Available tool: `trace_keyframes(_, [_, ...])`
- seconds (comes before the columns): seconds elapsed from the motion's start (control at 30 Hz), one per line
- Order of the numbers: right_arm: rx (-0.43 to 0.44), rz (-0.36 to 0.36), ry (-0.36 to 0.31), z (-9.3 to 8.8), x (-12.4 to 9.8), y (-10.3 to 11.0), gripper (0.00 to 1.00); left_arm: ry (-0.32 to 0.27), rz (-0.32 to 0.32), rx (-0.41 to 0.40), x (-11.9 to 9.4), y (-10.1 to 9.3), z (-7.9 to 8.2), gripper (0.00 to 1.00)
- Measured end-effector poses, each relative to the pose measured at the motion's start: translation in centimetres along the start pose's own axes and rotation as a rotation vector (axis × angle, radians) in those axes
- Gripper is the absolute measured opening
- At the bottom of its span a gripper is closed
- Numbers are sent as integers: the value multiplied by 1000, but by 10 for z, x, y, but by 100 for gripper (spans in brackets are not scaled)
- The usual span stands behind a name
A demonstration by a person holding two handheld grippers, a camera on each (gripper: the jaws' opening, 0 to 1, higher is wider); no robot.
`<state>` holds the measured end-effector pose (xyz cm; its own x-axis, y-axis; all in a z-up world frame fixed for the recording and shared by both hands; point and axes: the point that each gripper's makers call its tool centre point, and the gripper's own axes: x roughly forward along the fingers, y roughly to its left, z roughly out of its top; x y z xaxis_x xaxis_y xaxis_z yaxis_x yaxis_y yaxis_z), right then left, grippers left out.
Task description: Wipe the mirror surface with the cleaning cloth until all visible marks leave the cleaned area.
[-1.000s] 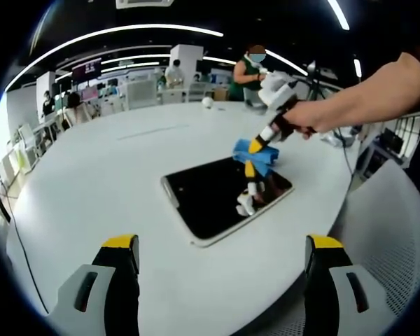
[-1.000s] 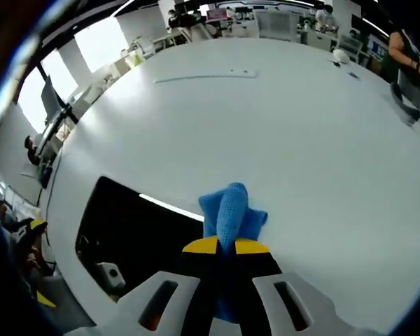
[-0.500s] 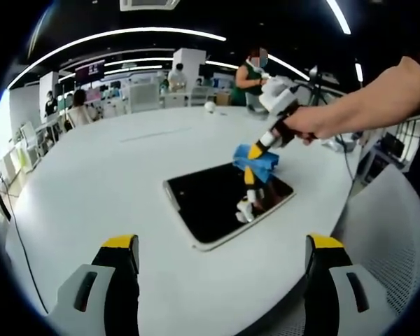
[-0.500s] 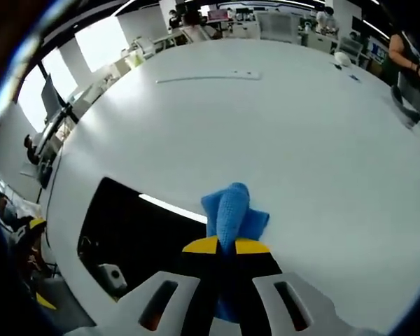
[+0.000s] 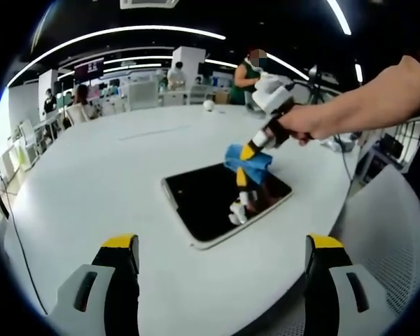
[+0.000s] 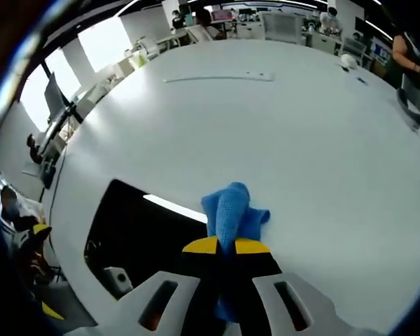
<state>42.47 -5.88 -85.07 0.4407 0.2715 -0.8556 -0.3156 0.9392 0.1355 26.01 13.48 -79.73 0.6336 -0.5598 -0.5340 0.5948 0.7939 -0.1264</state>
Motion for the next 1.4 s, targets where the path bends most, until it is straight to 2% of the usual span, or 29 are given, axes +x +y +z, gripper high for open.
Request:
trace_keyframes(0.63, [-8,44,-1,10,11,40,1,15,-26,3,1,-5,-3,99])
trace_keyframes(1.4, [-48,97,-4,25,30,88,1,15,-25,-8,2,-5,-4,99])
